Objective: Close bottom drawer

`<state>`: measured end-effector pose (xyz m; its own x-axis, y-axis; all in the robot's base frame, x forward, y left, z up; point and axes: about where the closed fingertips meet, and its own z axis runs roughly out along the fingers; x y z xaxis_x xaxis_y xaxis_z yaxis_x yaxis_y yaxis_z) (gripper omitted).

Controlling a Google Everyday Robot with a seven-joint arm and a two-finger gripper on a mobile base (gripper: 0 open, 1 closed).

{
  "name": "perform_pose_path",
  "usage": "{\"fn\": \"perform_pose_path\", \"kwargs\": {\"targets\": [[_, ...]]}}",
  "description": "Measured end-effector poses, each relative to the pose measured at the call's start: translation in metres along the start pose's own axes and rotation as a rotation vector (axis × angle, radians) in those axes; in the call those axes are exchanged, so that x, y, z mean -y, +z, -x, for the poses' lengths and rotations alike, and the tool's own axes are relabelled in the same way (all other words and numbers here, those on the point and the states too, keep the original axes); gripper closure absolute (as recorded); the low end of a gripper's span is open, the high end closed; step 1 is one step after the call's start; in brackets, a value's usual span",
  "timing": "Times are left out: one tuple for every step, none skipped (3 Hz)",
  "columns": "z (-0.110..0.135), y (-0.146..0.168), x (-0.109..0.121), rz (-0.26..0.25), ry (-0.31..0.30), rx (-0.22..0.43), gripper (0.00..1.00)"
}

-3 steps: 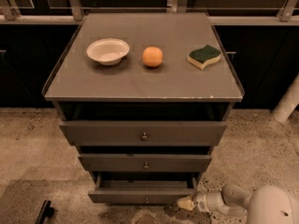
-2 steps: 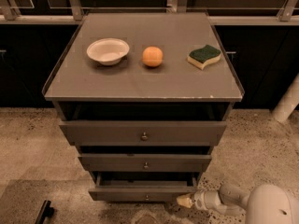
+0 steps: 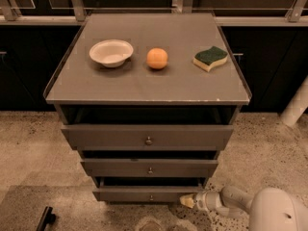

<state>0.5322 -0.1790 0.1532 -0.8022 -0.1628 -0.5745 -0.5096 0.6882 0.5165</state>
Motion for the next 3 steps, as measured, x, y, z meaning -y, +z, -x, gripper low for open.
{"fn": "perform_pose_path", "kwargs": {"targets": [[0.014,0.001,0.010,-0.032,0.001,0.026,1.00],[0.030,0.001,0.016,-0.053,-0.011,0.053,1.00],[0.037,-0.004,0.020,-0.061,-0.011,0.068,1.00]]}}
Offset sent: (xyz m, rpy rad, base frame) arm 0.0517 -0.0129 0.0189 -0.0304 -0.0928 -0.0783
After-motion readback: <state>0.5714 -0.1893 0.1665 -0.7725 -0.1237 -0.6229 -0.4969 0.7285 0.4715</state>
